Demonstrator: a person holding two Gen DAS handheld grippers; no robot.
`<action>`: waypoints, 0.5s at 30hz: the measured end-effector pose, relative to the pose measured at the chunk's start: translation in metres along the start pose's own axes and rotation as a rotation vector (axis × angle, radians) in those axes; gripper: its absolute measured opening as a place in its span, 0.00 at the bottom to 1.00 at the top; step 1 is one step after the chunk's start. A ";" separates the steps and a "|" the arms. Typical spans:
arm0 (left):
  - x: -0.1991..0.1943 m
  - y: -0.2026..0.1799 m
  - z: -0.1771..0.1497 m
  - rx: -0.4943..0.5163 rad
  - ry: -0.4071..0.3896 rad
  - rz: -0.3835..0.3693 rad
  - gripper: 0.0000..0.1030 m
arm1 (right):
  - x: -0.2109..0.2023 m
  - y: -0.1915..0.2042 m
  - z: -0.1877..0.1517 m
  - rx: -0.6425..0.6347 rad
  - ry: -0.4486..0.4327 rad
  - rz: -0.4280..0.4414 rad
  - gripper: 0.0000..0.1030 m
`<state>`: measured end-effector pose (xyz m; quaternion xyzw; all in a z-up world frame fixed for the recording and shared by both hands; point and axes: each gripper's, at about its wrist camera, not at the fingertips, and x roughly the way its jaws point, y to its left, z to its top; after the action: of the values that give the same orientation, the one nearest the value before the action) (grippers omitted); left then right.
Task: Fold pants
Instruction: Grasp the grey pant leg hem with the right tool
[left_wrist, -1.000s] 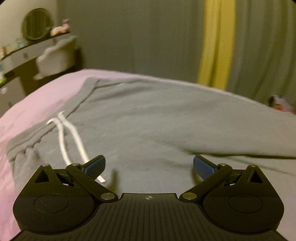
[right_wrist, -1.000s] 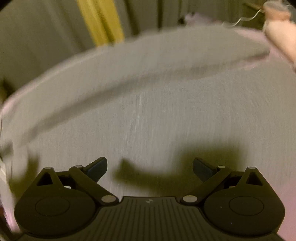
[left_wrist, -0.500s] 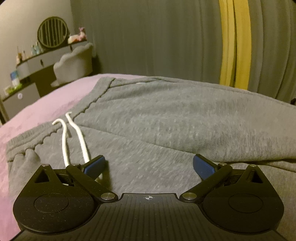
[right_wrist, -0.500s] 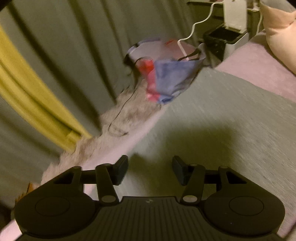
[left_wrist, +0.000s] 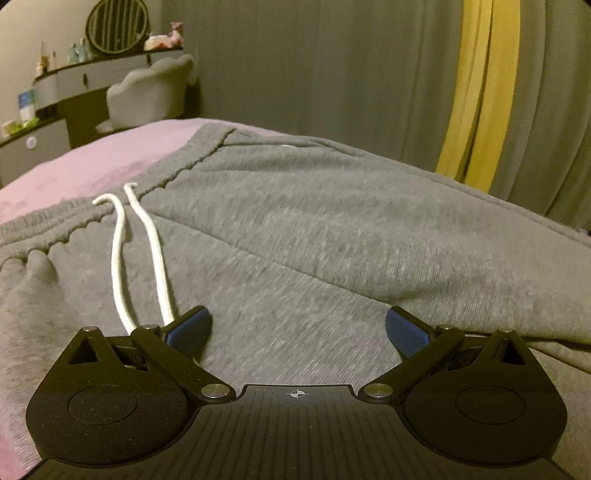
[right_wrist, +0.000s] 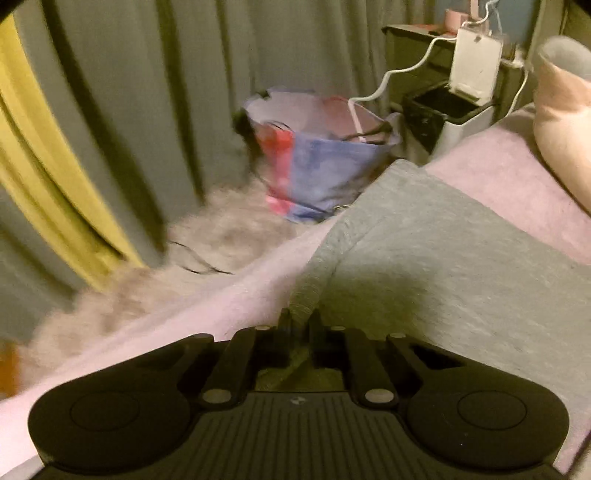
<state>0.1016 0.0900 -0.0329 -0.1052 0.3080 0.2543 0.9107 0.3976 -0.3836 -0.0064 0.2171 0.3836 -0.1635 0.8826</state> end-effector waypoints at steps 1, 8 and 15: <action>0.000 0.001 0.000 -0.006 0.004 -0.006 1.00 | -0.021 -0.014 -0.007 0.007 -0.024 0.046 0.07; -0.013 0.013 0.003 -0.091 -0.007 -0.066 1.00 | -0.156 -0.128 -0.128 0.036 -0.073 0.128 0.06; -0.037 0.013 0.012 -0.057 -0.070 -0.092 0.90 | -0.168 -0.188 -0.170 0.157 -0.010 0.035 0.14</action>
<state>0.0759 0.0907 -0.0010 -0.1362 0.2636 0.2243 0.9283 0.0995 -0.4368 -0.0334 0.2912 0.3613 -0.1788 0.8676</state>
